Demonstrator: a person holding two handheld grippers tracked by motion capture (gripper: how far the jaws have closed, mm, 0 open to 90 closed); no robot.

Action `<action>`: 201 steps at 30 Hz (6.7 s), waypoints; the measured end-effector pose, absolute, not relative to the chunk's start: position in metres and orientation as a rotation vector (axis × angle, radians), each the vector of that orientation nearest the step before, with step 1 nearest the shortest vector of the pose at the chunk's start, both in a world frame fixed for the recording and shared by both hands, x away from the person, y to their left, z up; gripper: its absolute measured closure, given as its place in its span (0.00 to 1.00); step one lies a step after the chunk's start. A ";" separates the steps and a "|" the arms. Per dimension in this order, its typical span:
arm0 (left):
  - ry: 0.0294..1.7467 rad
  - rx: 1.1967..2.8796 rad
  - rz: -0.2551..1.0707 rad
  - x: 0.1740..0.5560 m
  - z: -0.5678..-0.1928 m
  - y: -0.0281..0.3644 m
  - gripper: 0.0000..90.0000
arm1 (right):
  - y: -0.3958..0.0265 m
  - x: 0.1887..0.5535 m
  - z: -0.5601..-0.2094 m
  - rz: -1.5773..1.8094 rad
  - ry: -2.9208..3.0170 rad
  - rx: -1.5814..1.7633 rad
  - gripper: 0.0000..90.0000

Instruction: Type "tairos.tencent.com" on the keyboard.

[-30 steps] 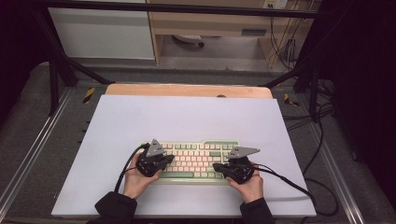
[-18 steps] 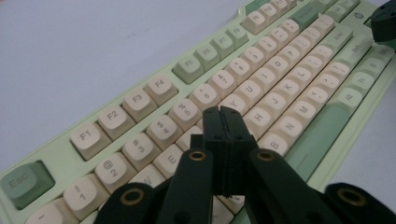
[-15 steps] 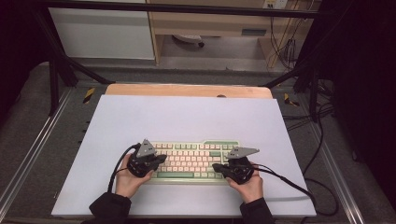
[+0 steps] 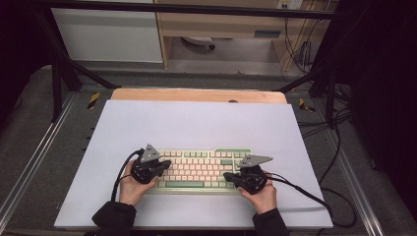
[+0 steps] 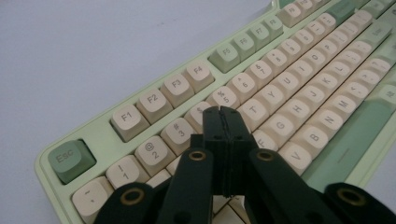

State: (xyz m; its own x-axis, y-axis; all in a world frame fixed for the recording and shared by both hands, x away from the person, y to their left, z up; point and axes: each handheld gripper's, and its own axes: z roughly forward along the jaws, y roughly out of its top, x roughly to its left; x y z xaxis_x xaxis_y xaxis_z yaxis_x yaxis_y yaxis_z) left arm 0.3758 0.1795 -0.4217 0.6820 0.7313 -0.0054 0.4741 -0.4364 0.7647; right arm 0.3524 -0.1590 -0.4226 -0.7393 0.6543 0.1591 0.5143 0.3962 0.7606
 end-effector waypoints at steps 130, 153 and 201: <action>0.910 2.062 0.377 0.349 -0.422 0.224 1.00 | -0.070 0.367 -0.405 1.274 2.570 0.878 1.00; 0.892 2.065 0.374 0.347 -0.420 0.219 1.00 | -0.100 0.364 -0.407 1.269 2.544 0.938 1.00; 0.828 2.110 0.354 0.343 -0.423 0.188 1.00 | -0.130 0.358 -0.420 1.279 2.519 1.003 1.00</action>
State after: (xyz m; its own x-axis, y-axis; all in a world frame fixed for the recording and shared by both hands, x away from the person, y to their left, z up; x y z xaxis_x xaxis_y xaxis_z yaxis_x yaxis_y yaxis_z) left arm 0.3428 0.1878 -0.4226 0.7441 0.6671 -0.0346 0.4360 -0.4457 0.7818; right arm 0.3578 -0.1296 -0.4198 -0.7667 0.6209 0.1635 0.4984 0.4151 0.7611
